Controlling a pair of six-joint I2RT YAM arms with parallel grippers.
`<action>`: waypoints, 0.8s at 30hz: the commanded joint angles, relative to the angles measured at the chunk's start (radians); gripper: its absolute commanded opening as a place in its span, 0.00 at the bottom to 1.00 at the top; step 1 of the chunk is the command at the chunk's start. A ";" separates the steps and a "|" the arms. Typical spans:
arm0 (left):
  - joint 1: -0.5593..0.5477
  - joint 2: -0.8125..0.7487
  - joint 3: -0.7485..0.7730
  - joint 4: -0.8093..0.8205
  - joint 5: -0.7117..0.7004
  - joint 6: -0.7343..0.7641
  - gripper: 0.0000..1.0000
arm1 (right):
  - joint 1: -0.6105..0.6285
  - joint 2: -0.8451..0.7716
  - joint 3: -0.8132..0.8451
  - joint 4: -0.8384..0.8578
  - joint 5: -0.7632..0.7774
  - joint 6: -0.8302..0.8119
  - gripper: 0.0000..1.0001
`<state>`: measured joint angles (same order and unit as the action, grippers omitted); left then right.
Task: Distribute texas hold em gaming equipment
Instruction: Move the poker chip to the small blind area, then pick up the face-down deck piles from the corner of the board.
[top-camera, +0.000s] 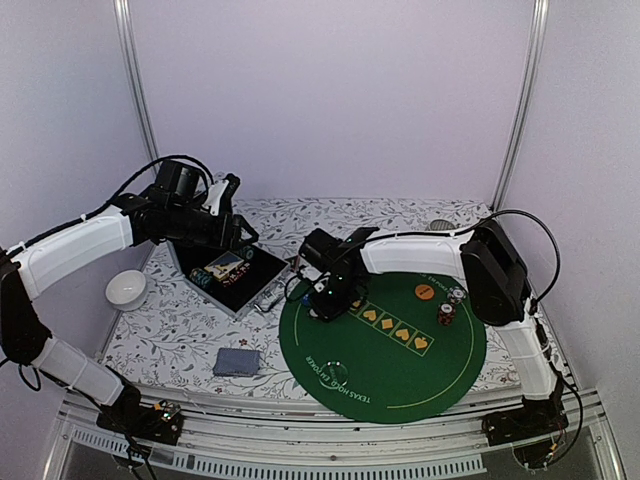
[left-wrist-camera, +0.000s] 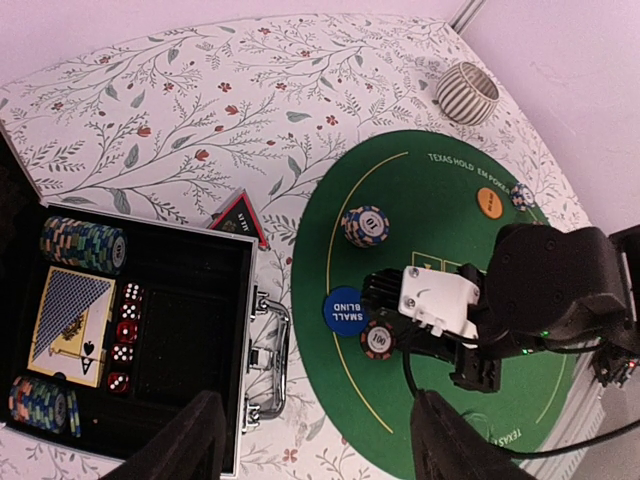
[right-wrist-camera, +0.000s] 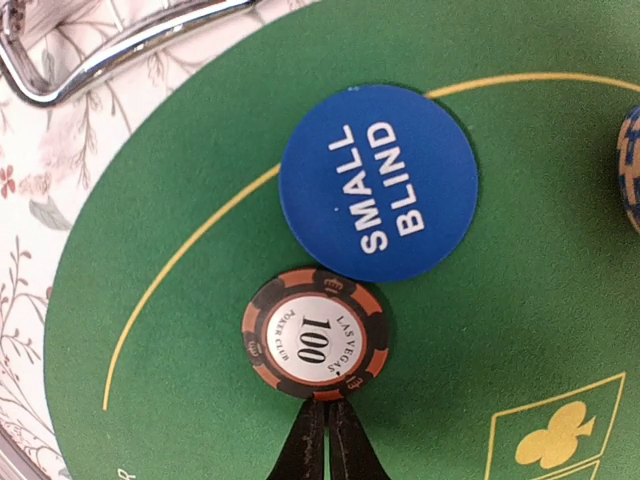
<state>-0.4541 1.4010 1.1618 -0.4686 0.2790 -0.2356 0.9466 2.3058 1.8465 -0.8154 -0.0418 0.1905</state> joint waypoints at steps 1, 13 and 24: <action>0.013 -0.019 -0.012 0.010 -0.001 0.011 0.66 | -0.014 0.033 0.051 0.036 0.010 -0.011 0.07; 0.014 -0.005 -0.013 0.006 -0.022 0.016 0.66 | 0.006 -0.307 -0.146 0.181 0.057 -0.053 0.33; 0.011 -0.011 -0.010 0.013 0.032 0.046 0.66 | -0.005 -0.939 -0.711 0.765 -0.022 -0.119 0.99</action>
<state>-0.4500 1.4010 1.1618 -0.4694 0.2546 -0.2256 0.9485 1.4738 1.2743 -0.2794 -0.0277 0.1020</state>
